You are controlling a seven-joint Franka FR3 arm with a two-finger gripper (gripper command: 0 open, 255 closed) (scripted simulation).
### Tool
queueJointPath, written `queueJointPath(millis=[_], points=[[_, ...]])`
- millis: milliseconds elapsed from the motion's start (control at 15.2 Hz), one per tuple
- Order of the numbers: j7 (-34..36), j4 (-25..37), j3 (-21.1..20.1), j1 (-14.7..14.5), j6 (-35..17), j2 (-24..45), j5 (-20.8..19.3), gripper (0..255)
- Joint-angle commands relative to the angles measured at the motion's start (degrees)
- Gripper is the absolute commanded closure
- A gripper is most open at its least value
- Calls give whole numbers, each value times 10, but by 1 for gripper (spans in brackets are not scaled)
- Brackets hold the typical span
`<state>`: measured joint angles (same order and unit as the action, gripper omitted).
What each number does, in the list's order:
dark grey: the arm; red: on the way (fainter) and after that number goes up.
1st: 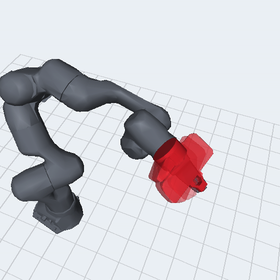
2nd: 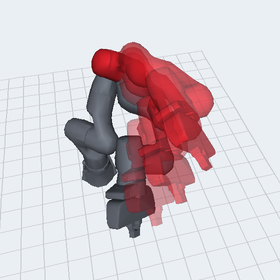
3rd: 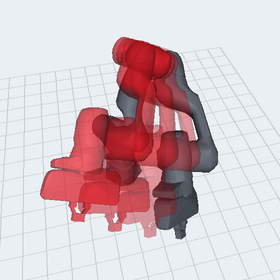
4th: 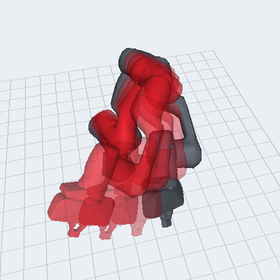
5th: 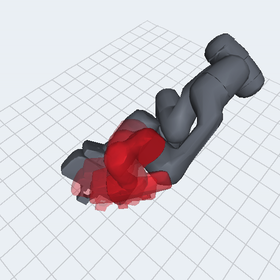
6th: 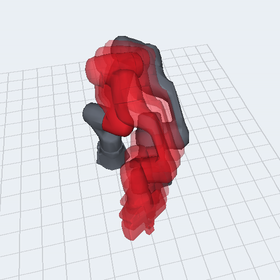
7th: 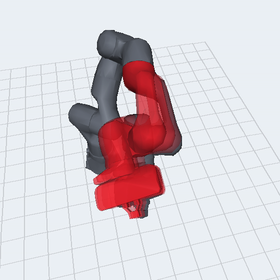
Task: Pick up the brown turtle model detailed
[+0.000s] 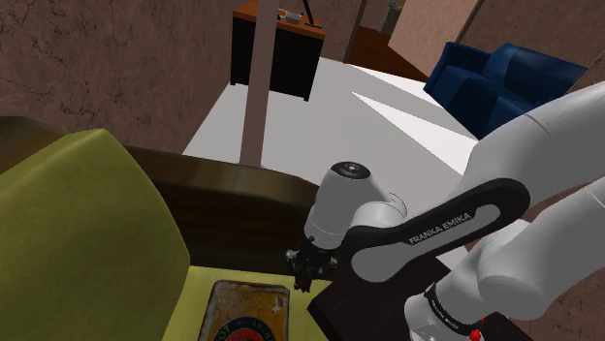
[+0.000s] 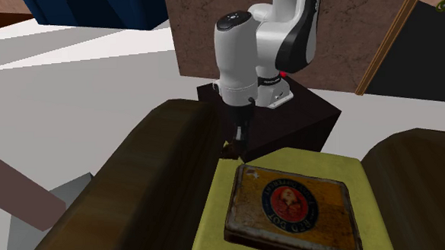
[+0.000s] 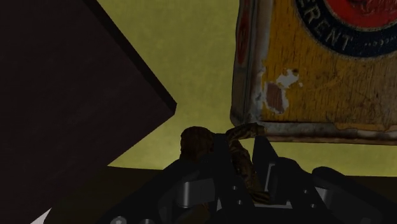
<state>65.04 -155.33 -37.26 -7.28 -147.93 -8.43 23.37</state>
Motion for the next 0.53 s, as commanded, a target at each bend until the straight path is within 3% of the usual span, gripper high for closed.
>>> queueJointPath(millis=[0, 462], points=[[-6, 2, 5, -3, 23, -22, 9, 255], [-12, 12, 17, -11, 80, -70, 20, 255]])
